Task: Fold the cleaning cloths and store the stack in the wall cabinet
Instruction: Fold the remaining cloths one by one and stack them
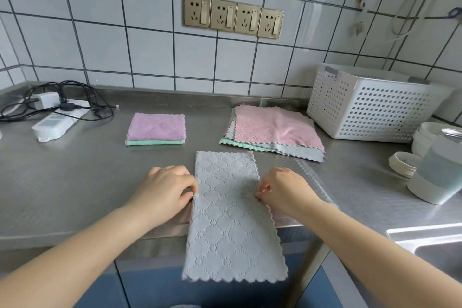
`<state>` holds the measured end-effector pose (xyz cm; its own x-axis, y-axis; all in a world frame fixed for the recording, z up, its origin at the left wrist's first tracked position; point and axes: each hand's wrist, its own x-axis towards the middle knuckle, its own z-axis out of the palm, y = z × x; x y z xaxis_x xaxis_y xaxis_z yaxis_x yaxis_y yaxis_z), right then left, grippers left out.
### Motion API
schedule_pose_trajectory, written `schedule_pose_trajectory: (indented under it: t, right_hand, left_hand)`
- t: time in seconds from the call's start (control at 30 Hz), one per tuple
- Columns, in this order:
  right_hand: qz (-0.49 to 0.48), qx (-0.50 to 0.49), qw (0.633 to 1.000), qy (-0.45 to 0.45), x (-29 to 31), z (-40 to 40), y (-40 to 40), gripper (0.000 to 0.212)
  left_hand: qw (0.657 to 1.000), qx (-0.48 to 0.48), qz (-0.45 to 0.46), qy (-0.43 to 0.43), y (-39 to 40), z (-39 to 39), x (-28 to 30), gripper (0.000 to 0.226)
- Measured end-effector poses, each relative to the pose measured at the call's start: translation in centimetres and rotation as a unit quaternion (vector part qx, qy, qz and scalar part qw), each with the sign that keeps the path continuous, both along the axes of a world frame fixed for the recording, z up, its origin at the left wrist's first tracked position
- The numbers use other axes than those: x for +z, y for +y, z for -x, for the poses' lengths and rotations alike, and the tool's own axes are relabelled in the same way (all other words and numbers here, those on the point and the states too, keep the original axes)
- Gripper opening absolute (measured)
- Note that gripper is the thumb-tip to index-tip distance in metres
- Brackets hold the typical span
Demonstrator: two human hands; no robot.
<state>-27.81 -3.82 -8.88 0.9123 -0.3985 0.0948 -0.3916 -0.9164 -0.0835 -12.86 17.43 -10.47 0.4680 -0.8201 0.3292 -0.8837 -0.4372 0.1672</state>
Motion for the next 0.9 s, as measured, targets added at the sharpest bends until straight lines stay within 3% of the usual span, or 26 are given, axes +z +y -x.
schedule_pose_trajectory:
  t: [0.13, 0.27, 0.4, 0.53, 0.67, 0.73, 0.83, 0.9]
  right_hand:
    - [-0.001, 0.062, 0.998, -0.024, 0.1, 2.0, -0.3, 0.027]
    - [-0.046, 0.200, 0.979, 0.011, -0.4, 5.3, -0.7, 0.057]
    - [0.017, 0.220, 0.971, 0.090, -1.9, 6.8, -0.2, 0.075]
    - [0.042, 0.263, 0.963, -0.051, -3.7, 6.2, -0.1, 0.059]
    - [-0.134, 0.195, 0.957, -0.170, -2.6, 5.3, 1.1, 0.030]
    - [-0.215, 0.111, 0.947, -0.214, -1.7, 4.3, 2.0, 0.018]
    - [-0.308, 0.004, 0.911, -0.274, -1.0, 2.0, 2.5, 0.030]
    - [-0.329, -0.042, 0.899, -0.287, -0.7, 0.3, 2.1, 0.034]
  left_hand:
    - [0.997, -0.069, 0.002, 0.038, 1.0, -0.7, -0.2, 0.024]
    - [0.967, -0.187, -0.117, 0.126, 3.3, 0.4, -0.1, 0.066]
    - [0.962, -0.195, -0.192, 0.008, 4.0, 1.6, -1.1, 0.077]
    - [0.970, -0.229, -0.072, -0.048, 2.5, 1.7, -2.3, 0.068]
    - [0.959, -0.197, 0.021, 0.201, 1.4, 2.0, -0.9, 0.035]
    - [0.948, -0.144, 0.099, 0.267, 0.4, 2.4, -0.3, 0.019]
    - [0.900, -0.036, 0.208, 0.381, -1.4, 1.9, -0.5, 0.037]
    - [0.865, -0.014, 0.257, 0.430, -2.3, 1.6, -0.4, 0.048]
